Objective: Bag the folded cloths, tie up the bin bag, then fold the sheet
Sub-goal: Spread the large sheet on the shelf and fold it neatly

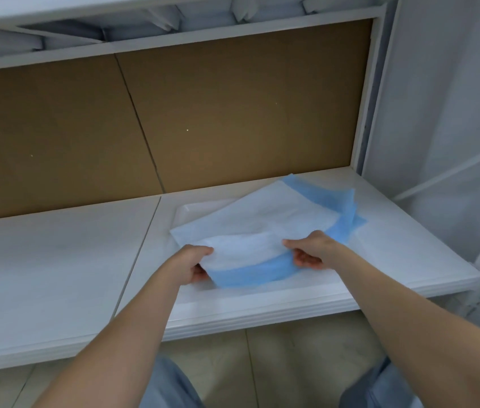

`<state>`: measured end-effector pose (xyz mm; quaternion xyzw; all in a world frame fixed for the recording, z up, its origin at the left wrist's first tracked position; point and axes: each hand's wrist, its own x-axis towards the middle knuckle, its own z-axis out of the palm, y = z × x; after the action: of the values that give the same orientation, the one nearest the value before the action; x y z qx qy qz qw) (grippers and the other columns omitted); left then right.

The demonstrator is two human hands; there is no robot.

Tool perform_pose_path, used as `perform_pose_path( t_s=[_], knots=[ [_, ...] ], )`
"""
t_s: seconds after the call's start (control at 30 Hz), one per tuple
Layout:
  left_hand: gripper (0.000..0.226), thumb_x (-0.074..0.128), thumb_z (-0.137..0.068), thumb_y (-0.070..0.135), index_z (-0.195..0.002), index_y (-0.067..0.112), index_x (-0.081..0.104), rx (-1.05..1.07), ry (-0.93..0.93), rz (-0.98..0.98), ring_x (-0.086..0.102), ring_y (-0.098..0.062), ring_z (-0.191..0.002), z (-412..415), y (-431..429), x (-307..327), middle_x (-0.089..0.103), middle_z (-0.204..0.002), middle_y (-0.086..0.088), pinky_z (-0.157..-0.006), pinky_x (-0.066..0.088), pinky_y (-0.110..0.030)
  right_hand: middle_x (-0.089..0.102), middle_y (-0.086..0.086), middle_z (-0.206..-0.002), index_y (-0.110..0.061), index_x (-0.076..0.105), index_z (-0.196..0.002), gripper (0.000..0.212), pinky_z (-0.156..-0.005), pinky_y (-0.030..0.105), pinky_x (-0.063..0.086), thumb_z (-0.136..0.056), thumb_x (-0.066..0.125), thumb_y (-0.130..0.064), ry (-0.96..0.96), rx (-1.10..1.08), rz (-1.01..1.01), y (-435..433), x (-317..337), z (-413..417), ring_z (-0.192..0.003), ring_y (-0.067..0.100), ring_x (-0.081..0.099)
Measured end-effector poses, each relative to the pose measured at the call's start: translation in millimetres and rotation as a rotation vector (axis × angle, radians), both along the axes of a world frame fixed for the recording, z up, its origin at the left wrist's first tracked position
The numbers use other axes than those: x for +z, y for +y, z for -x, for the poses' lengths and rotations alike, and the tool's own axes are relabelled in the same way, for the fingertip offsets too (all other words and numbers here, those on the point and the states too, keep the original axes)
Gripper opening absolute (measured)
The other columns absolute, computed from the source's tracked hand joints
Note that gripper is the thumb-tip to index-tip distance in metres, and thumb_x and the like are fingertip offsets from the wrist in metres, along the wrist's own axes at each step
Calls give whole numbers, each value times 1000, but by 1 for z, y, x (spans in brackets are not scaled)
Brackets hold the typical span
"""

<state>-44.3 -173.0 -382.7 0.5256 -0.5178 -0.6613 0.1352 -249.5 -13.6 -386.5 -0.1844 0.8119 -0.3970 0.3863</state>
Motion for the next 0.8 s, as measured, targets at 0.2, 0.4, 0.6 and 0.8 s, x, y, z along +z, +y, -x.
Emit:
perform_pose_path(
  t_s=[0.2,0.4,0.6,0.8],
  knots=[
    [13,51,-97,16,-88,9,58,25,291,-228,67,-13,-50,28,26,15,70,-60,-3,-42,53,-19,73,12,-88,-1,67,-96,65,-57,15,56,-79,60,-63,-297,201,-7,2,5,-22,-69,12,70],
    [42,51,-93,48,-104,8,60,-390,-106,38,71,-17,-60,25,48,31,74,-76,-9,-51,55,-21,69,10,-87,-6,57,-104,21,-66,32,59,-87,68,-10,-536,-297,482,-4,-3,-25,-80,24,64],
    [14,65,-82,27,-88,23,52,-194,-245,826,61,-21,-74,13,23,18,60,-82,0,-65,52,-30,60,15,-117,-7,56,-93,17,-94,47,49,-82,69,-4,-366,-458,356,10,4,-18,-109,35,58],
    [84,79,-72,40,-143,38,34,-918,-277,940,37,-10,-131,21,48,10,39,-143,11,-109,35,-28,57,14,-107,-7,53,-114,29,-93,42,49,-87,64,-7,-388,-461,352,16,12,-17,-110,32,59]
  ],
)
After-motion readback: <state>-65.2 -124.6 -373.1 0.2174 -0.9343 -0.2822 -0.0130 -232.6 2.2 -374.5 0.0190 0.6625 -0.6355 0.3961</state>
